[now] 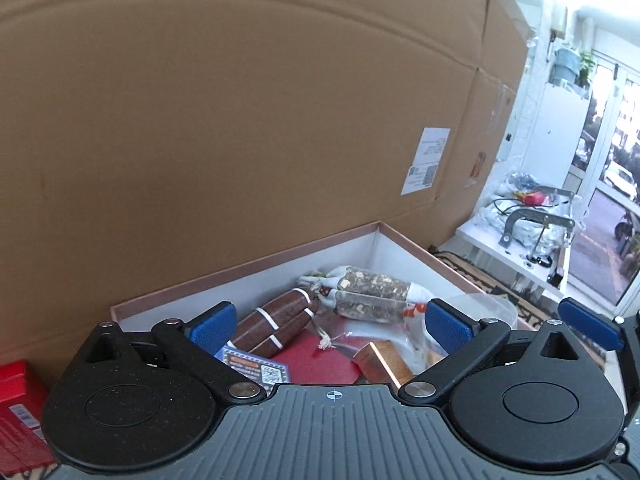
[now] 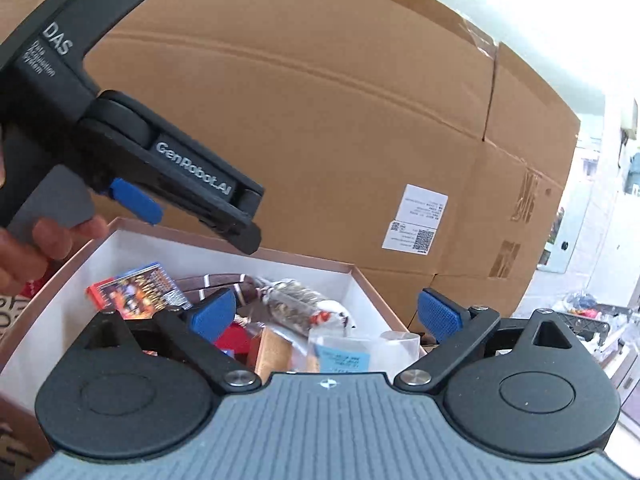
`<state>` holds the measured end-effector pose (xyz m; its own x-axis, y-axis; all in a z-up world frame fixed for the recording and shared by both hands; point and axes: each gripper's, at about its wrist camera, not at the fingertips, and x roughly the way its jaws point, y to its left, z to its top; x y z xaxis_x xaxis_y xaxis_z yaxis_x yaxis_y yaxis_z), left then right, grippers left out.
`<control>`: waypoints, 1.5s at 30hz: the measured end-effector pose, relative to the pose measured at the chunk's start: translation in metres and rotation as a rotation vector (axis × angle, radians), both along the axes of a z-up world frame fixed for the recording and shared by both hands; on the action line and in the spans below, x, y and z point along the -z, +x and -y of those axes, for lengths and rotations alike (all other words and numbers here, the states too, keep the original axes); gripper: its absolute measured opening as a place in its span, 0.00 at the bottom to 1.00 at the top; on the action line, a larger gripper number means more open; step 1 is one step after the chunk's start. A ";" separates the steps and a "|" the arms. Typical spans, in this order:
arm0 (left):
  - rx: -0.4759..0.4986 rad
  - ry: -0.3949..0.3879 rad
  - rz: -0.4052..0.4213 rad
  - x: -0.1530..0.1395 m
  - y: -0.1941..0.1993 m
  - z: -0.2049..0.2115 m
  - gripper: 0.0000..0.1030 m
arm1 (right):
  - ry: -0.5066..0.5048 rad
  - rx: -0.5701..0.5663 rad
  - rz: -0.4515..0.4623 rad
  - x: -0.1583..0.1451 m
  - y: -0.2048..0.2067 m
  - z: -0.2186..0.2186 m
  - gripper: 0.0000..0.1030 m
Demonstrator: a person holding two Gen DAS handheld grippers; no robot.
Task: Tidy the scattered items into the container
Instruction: 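Open both grippers to drop the seed bag into the pink box, then move both tools back to the rug toward the small blue fishing net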
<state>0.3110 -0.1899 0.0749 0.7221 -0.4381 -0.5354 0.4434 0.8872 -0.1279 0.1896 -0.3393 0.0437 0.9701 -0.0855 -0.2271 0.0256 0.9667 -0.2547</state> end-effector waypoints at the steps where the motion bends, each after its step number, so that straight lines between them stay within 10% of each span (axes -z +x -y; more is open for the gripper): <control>1: -0.002 0.012 0.015 -0.001 -0.004 0.000 1.00 | -0.005 -0.003 0.000 0.000 -0.003 -0.002 0.96; 28: -0.089 0.031 0.124 -0.025 -0.099 -0.110 1.00 | -0.032 -0.042 0.034 -0.014 -0.052 -0.055 0.99; 45: -0.419 0.073 0.027 0.072 -0.207 -0.248 1.00 | -0.083 -0.390 -0.025 0.012 -0.092 -0.178 0.99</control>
<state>0.1041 0.0577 0.0026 0.8438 -0.0653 -0.5326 0.0449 0.9977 -0.0512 0.0972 -0.1615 0.0313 0.9277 0.2692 -0.2588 -0.3466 0.8786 -0.3284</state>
